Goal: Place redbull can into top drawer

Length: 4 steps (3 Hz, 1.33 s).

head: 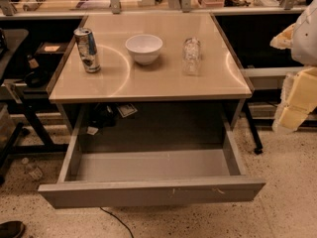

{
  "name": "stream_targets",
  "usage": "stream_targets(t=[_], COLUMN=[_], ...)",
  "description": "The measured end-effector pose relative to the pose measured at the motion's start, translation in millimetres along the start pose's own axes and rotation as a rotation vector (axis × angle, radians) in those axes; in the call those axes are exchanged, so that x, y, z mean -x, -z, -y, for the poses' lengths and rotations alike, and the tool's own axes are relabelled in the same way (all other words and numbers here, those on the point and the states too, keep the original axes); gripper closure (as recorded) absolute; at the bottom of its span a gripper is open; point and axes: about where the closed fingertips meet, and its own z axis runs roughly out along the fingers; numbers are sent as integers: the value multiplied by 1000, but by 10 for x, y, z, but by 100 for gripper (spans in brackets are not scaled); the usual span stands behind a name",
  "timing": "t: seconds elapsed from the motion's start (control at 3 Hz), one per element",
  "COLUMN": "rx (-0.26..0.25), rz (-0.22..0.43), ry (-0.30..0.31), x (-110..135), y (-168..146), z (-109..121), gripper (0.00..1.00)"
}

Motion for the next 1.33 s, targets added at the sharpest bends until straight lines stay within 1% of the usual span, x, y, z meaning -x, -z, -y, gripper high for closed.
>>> stream_targets(t=[0.33, 0.67, 1.0, 1.33], rx=[0, -6, 0, 15], rz=[0, 24, 85, 160], ry=[0, -13, -32, -44], x=[0, 66, 340, 753], y=[0, 10, -15, -72], z=[0, -18, -82, -126], gripper=[0, 0, 0, 0])
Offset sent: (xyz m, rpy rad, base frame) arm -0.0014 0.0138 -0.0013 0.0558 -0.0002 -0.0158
